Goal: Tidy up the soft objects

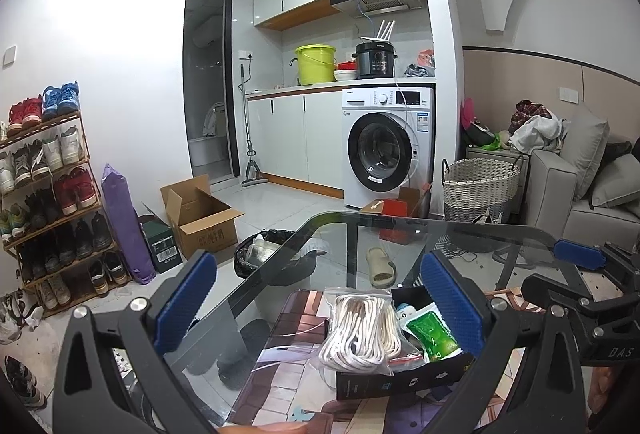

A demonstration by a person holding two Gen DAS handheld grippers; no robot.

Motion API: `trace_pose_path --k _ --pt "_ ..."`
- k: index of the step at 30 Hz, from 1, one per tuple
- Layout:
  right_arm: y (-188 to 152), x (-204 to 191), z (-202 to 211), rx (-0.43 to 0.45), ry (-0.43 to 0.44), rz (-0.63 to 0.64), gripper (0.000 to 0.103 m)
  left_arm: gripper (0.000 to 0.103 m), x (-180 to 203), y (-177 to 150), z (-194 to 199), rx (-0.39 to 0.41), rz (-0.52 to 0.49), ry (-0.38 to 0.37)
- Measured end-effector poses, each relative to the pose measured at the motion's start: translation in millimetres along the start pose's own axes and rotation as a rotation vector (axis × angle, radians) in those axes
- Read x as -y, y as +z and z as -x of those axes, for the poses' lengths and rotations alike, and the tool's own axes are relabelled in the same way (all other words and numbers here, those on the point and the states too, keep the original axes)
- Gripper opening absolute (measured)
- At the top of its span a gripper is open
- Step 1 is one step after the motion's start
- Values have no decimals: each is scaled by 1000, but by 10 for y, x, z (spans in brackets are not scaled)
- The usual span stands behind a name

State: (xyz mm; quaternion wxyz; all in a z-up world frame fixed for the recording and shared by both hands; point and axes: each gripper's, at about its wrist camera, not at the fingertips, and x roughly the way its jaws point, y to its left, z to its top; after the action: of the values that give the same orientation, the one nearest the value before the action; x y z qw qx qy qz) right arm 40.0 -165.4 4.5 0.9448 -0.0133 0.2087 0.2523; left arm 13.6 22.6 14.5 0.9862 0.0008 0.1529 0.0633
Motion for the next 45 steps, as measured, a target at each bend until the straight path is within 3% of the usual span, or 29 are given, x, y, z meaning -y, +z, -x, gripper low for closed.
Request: trace_pose_path --k 45 --pt "-13 -5 -23 2 2 -1 87 103 6 17 2 5 9 6"
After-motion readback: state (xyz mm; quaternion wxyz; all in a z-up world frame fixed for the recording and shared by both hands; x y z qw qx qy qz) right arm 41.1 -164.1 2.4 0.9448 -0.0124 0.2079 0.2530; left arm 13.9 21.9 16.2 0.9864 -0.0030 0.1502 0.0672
